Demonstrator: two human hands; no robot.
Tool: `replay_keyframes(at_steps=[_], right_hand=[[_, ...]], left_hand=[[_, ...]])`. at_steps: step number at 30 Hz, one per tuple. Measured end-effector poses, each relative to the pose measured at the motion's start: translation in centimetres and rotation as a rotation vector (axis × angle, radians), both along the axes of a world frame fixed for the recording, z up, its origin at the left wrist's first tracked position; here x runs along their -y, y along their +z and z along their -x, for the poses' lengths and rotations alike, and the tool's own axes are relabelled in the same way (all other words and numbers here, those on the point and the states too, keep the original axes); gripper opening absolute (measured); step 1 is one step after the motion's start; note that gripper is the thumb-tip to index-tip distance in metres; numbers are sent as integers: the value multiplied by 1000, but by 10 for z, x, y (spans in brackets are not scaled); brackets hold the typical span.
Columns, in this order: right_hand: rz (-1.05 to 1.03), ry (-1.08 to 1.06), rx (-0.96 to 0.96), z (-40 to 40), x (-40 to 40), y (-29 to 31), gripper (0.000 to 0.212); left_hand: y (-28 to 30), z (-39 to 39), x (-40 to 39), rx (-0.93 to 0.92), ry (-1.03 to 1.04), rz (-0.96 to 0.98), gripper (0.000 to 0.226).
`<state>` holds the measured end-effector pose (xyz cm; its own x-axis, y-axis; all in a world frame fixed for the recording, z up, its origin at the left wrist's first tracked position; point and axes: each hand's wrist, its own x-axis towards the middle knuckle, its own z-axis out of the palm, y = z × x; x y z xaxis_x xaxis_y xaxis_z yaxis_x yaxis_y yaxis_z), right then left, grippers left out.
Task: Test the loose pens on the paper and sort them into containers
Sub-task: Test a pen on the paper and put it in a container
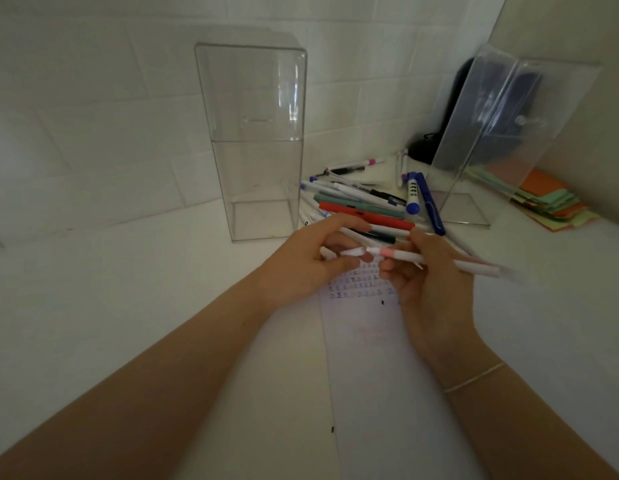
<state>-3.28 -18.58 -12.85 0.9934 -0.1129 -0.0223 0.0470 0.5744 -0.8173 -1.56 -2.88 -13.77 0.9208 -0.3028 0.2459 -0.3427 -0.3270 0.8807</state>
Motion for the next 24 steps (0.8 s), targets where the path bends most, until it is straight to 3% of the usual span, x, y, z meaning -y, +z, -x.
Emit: replay_keyframes(at_steps=[11, 16, 18, 21, 24], right_hand=[[88, -98, 26, -2, -2, -6, 24], [393, -55, 78, -3, -3, -9, 22], [340, -11, 79, 0, -4, -5, 17], [138, 45, 53, 4, -3, -1, 27], [318, -68, 68, 5, -5, -6, 40]], left_hand=[[0, 1, 2, 14, 7, 12, 21], [1, 3, 3, 65, -31, -62, 20], [1, 2, 2, 62, -16, -48, 19], [4, 5, 10, -13, 44, 0, 17], [5, 14, 34, -109, 206, 100, 27]])
